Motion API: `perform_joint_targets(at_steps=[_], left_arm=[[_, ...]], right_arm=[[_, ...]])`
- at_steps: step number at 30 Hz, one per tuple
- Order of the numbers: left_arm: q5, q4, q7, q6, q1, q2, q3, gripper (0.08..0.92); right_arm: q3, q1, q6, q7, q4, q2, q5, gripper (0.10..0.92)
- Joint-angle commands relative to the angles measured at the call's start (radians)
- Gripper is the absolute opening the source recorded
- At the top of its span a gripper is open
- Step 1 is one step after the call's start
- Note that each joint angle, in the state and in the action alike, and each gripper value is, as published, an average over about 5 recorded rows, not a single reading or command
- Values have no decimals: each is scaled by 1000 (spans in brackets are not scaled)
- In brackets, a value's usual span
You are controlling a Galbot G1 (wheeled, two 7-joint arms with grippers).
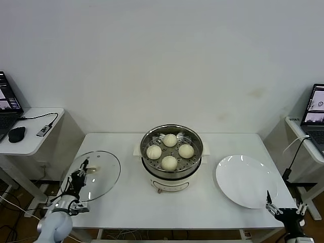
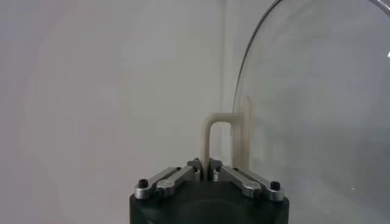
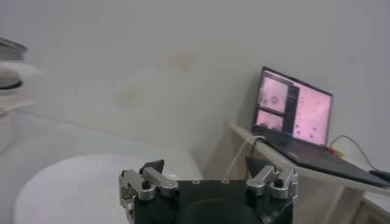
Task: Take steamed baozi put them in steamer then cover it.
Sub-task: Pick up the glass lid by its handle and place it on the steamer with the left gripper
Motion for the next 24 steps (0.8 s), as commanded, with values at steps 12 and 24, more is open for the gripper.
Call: perform_joint_targets(at_steps=[12,24], left_arm=[[-191,-601,160,391,88,183,146,142],[-128,-493,301,556,-282,147,531,142]], right_arm=[[-101,3,4,-26,9,-24,-37,823],[-173,20,20,0,-25,55,-183,823]])
